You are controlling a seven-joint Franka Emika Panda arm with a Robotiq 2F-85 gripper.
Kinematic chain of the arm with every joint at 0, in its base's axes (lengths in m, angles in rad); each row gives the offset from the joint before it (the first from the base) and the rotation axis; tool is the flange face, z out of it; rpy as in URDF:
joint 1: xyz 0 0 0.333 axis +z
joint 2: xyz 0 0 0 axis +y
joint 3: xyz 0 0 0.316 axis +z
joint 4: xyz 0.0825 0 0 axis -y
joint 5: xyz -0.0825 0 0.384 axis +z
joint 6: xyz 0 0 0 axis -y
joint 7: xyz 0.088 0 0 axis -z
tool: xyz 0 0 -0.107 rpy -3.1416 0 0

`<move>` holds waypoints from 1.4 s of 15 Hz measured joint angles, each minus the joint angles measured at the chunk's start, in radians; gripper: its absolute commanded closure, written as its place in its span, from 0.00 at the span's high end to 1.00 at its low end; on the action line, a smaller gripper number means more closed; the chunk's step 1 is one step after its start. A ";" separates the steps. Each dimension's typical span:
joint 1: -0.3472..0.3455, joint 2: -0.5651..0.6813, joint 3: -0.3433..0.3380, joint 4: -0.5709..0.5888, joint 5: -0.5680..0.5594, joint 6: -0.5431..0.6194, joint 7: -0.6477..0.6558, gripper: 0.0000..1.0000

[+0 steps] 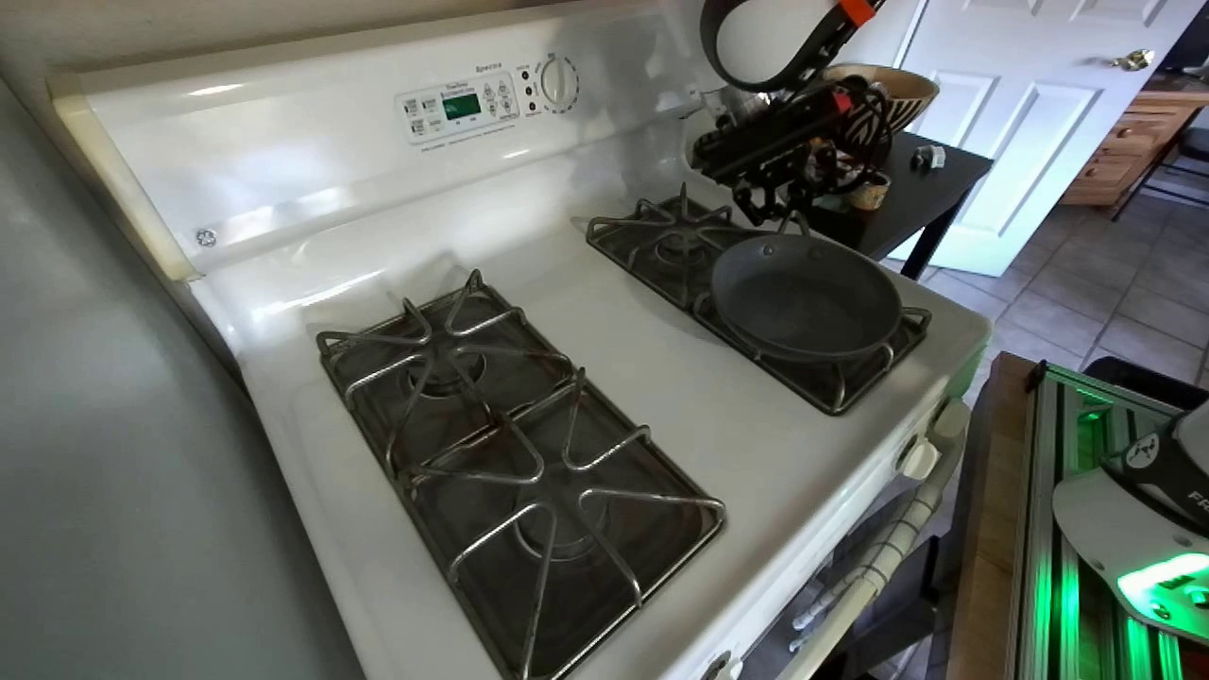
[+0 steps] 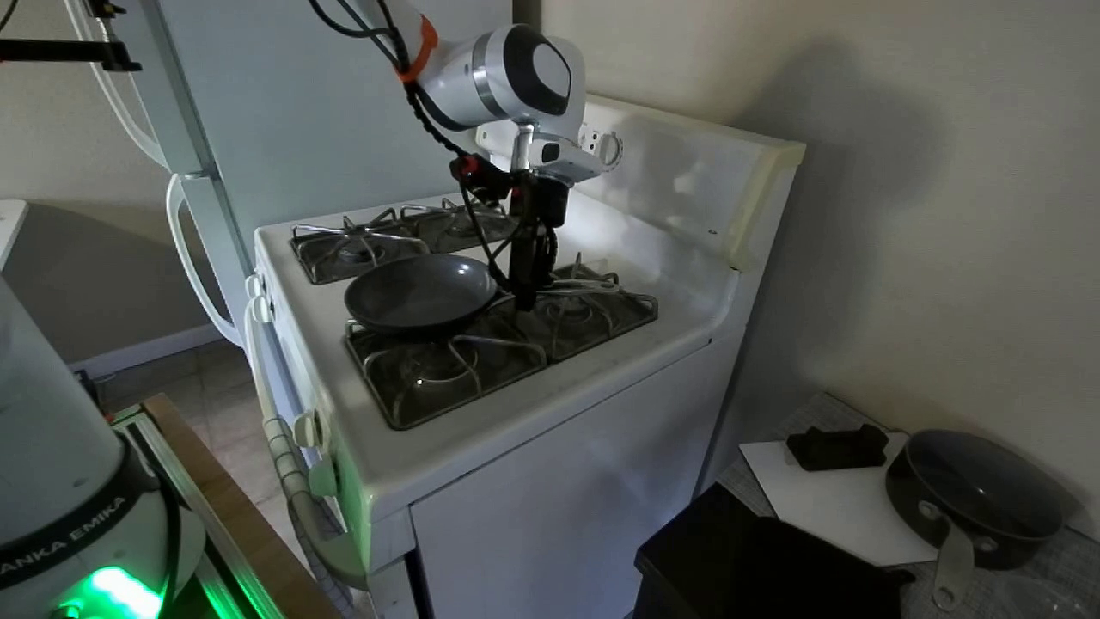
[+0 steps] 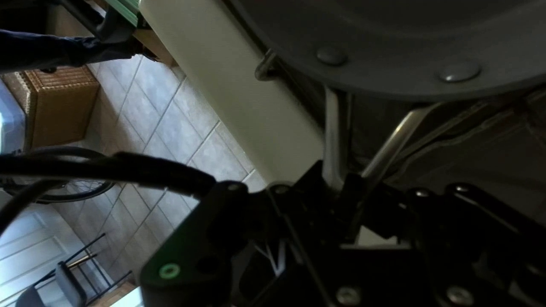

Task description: Move the pan to the right

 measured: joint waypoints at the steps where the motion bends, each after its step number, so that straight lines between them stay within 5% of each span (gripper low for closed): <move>1: -0.002 0.000 -0.002 -0.001 -0.007 0.004 -0.005 0.00; 19: -0.025 0.000 -0.034 -0.026 -0.061 0.045 -0.047 0.00; 20: -0.026 0.000 -0.037 -0.027 -0.064 0.046 -0.048 0.25; 21: -0.028 0.000 -0.038 -0.027 -0.064 0.046 -0.051 0.26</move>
